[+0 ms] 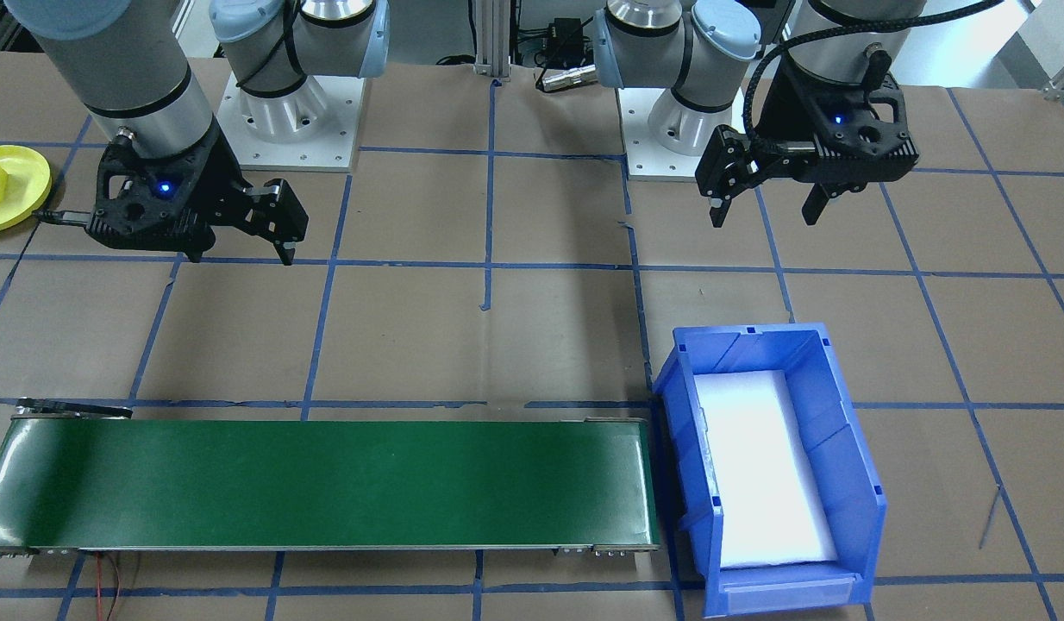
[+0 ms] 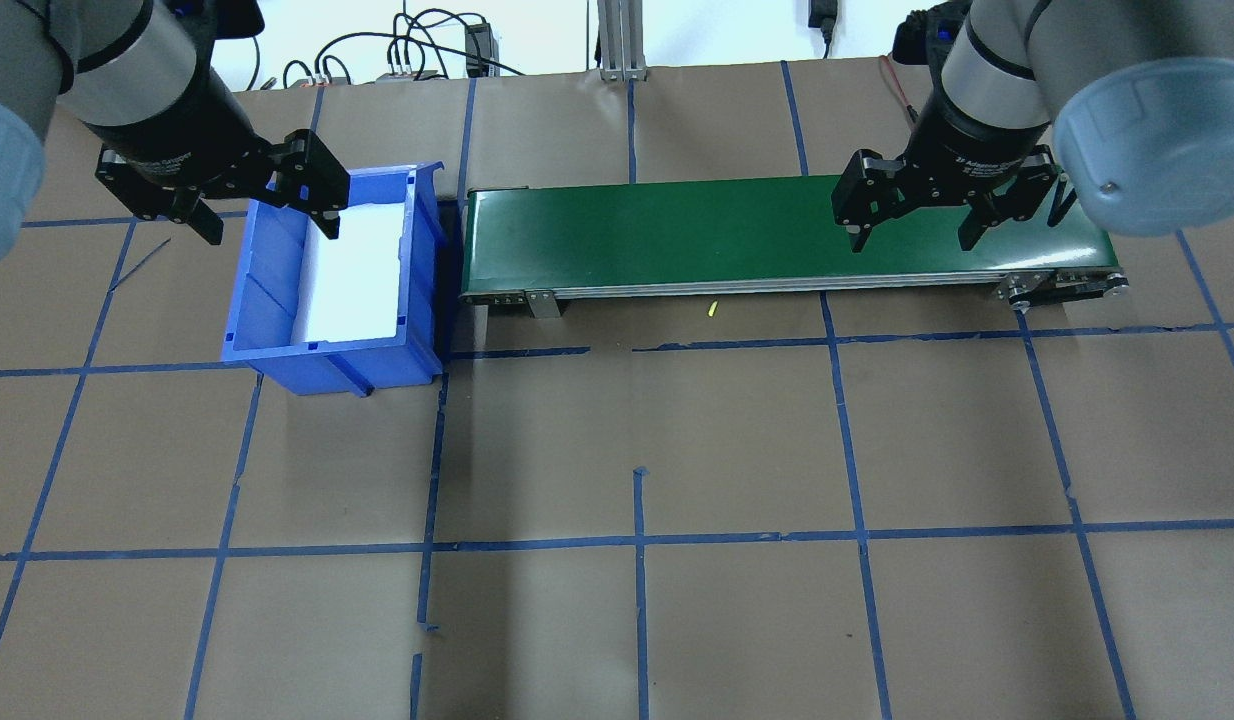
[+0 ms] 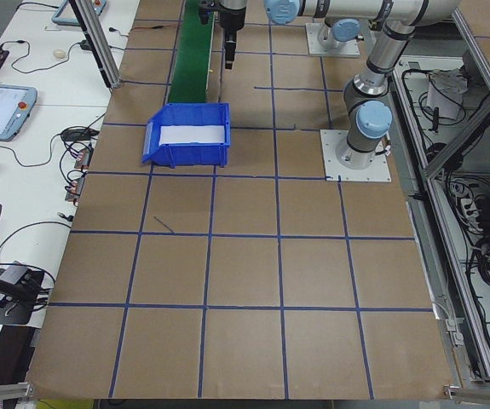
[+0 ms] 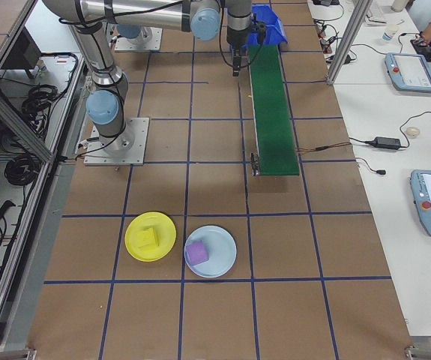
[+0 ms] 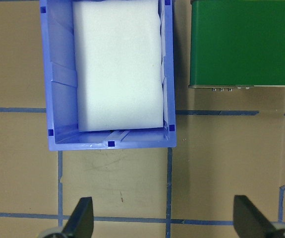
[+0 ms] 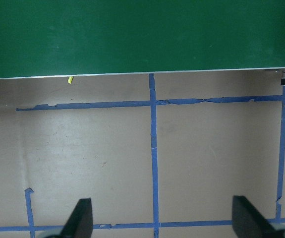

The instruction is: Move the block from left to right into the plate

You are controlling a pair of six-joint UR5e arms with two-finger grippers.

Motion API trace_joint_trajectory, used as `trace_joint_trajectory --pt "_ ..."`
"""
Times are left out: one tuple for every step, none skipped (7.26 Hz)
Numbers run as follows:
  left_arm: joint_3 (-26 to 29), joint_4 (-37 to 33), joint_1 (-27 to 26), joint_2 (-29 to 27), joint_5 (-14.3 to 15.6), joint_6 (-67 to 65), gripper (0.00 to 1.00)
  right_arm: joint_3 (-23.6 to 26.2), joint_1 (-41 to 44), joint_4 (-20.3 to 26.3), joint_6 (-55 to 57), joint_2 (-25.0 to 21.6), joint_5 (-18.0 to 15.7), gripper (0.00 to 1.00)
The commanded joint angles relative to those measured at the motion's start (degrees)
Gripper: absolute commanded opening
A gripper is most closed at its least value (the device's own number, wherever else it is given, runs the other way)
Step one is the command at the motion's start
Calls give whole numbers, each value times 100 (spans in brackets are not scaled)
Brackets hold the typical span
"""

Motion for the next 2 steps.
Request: trace_joint_trajectory --pt "-9 3 5 1 0 -6 100 0 -2 5 0 -2 0 100" --pt "-9 3 -3 1 0 -6 100 0 -2 5 0 -2 -9 100"
